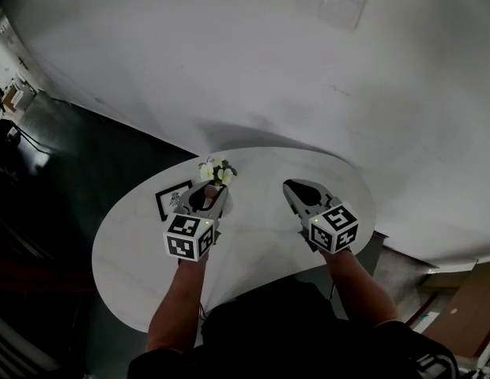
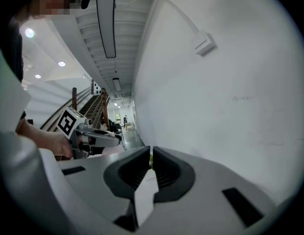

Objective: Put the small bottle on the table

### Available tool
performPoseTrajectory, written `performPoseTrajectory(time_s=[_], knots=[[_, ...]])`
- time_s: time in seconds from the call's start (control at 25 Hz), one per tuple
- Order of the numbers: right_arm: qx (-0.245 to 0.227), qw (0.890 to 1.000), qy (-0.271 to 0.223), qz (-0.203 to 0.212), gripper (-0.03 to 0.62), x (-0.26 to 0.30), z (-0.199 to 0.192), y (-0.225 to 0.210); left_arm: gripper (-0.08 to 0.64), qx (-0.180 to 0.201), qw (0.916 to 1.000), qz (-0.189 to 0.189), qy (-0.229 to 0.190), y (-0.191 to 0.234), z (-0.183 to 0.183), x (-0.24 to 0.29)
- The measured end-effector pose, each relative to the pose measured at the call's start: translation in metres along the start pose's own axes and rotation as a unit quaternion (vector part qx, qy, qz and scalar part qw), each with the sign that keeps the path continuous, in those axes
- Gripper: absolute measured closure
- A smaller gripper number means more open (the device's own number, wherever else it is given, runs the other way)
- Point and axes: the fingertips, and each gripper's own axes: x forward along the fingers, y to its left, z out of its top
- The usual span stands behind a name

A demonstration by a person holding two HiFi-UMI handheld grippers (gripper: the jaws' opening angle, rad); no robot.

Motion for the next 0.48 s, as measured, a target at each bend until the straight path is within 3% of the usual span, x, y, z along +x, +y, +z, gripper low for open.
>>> performPoseTrajectory(time_s=[0.48], knots=[[0.017, 0.999, 0.026, 0.006, 0.569, 0.008, -0.019, -0.034, 0.422, 0.014, 0.9979, -0.025, 0.059, -0.017, -0.037, 0.078]])
